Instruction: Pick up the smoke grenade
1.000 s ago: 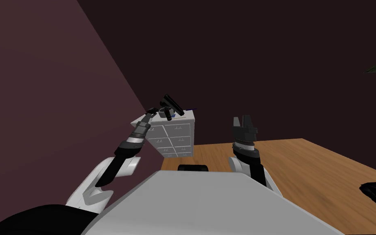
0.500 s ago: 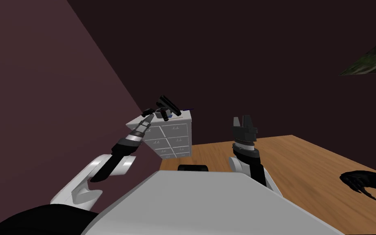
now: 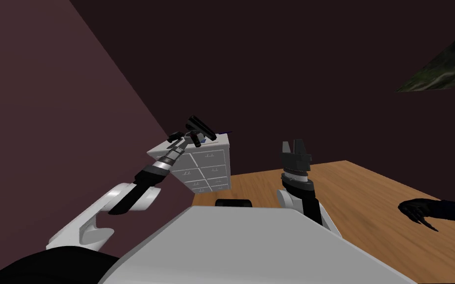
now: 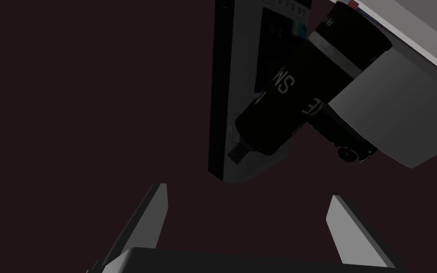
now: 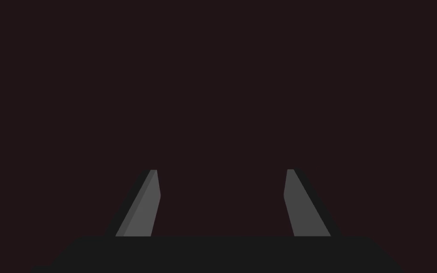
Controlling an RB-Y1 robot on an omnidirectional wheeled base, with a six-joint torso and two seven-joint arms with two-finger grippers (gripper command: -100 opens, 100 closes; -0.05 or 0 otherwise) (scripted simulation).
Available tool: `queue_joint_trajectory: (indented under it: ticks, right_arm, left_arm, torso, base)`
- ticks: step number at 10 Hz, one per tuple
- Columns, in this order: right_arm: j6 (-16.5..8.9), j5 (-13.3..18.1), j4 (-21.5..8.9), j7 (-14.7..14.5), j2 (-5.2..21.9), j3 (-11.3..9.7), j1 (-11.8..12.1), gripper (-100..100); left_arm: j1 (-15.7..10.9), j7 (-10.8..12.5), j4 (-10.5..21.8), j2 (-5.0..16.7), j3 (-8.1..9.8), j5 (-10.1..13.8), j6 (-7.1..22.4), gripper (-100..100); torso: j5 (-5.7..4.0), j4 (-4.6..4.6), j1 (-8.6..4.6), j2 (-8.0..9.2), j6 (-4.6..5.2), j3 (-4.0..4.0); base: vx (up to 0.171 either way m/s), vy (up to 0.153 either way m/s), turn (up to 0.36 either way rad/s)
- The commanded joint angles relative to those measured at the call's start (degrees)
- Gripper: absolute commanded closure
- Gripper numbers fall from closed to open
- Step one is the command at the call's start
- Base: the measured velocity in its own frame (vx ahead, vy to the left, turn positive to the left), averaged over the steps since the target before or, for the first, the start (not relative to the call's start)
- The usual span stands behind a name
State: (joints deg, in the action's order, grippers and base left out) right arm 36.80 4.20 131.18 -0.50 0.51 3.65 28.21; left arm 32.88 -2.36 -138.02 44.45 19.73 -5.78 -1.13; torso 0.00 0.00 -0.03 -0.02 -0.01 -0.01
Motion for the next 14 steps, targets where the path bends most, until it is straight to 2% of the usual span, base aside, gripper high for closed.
queue_joint_trajectory:
  ticks: [1,3,5,6,8,9,12,14]
  right_arm:
    - [0.0,0.0,0.0,0.0,0.0,0.0,0.0,0]
    - [0.0,0.0,0.0,0.0,0.0,0.0,0.0,0]
    - [0.0,0.0,0.0,0.0,0.0,0.0,0.0,0]
    - [0.0,0.0,0.0,0.0,0.0,0.0,0.0,0]
    - [0.0,0.0,0.0,0.0,0.0,0.0,0.0,0]
    - [0.0,0.0,0.0,0.0,0.0,0.0,0.0,0]
    - [0.0,0.0,0.0,0.0,0.0,0.0,0.0,0]
    - [0.0,0.0,0.0,0.0,0.0,0.0,0.0,0]
  left_arm:
    - [0.5,-0.2,0.6,2.9,0.45,-0.6,1.3,-100]
    - [0.9,-0.4,0.9,5.3,0.77,-1.2,2.4,-100]
    - [1.6,-0.8,1.6,9.2,1.39,-2.3,4.7,-100]
    - [1.6,-0.8,1.6,9.9,1.39,-2.3,4.7,-100]
    - [2.4,-1.2,2.2,13.7,1.99,-3.4,6.9,-100]
    - [2.4,-1.2,2.2,14.2,1.99,-3.4,6.9,-100]
    - [3.2,-1.7,3.1,19.5,2.70,-4.7,9.6,-100]
    - [3.7,-2.0,3.7,22.0,3.02,-5.4,11.0,-100]
  torso:
    - [0.00,0.00,0.00,0.00,0.00,0.00]
    - [0.00,-0.01,0.00,-0.03,0.01,-0.02]
    - [0.00,0.00,0.01,-0.02,0.01,-0.01]
    - [0.00,-0.01,0.00,-0.03,0.01,-0.02]
    - [0.00,-0.01,0.02,-0.03,0.01,-0.02]
    - [0.00,-0.01,0.01,-0.05,0.00,-0.03]
    - [0.00,-0.02,0.02,-0.09,0.01,-0.05]
    - [0.01,-0.04,0.04,-0.16,0.00,-0.09]
  base:
    - [0.008,-0.016,-0.054]
    - [0.011,-0.016,-0.057]
    - [0.011,-0.016,-0.055]
    - [0.012,-0.012,-0.035]
    - [0.016,-0.012,-0.066]
    - [0.016,-0.007,-0.023]
    - [0.029,-0.009,-0.062]
    - [0.054,-0.005,-0.054]
